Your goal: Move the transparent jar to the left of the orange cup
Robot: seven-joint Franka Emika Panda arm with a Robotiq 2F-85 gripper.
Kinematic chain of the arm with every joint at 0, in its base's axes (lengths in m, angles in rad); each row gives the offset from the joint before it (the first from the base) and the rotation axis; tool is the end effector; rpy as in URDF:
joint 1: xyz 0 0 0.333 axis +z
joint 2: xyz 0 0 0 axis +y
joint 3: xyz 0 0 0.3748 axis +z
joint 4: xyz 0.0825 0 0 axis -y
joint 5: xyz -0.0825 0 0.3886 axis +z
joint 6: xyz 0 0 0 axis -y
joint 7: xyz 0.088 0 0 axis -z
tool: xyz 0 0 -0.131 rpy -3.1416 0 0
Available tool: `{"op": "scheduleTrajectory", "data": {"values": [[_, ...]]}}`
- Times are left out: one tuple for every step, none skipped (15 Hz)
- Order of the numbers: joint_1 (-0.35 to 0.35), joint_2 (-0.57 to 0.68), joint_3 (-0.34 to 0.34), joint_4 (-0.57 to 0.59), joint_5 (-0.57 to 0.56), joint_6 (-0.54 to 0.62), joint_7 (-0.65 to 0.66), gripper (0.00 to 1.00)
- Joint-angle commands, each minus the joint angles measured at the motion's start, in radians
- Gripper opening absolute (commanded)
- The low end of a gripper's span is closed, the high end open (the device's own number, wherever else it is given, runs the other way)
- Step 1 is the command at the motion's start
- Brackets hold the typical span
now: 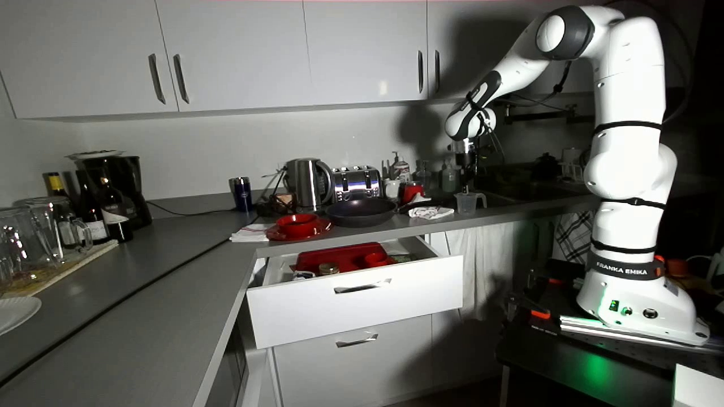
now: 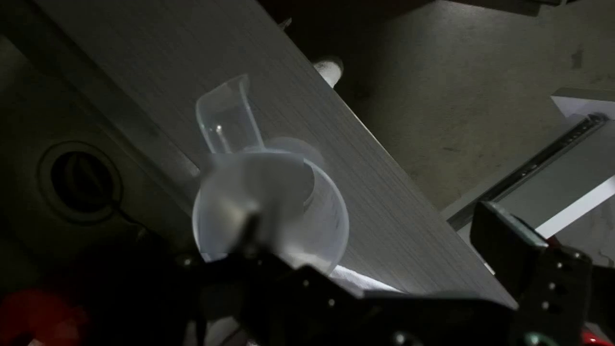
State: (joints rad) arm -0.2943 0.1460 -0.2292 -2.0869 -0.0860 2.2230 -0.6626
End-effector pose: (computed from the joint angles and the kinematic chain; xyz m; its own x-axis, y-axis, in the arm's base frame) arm 0.5017 -0.2909 0.3886 0.9794 0.1896 -0.0696 0.1946 -0.9781 0.0736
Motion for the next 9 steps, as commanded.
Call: {"op": "scheduleTrajectory", "data": {"values": [[-0.008, 0.02, 0.008, 0.004, 0.025, 0.025, -0.052, 1.0], [-0.009, 0.028, 0.01, 0.007, 0.027, 0.031, -0.06, 1.0], [-0.009, 0.039, 0.01, 0.011, 0.024, 0.037, -0.06, 1.0], [-0.011, 0.053, 0.011, 0.019, 0.024, 0.042, -0.063, 1.0], [-0.012, 0.063, 0.012, 0.024, 0.024, 0.044, -0.064, 1.0], [-0.013, 0.075, 0.013, 0.03, 0.024, 0.049, -0.065, 1.0], [-0.015, 0.087, 0.014, 0.035, 0.023, 0.054, -0.064, 1.0], [-0.017, 0.095, 0.015, 0.04, 0.022, 0.057, -0.064, 1.0], [-0.019, 0.103, 0.016, 0.043, 0.022, 0.062, -0.062, 1.0]]}}
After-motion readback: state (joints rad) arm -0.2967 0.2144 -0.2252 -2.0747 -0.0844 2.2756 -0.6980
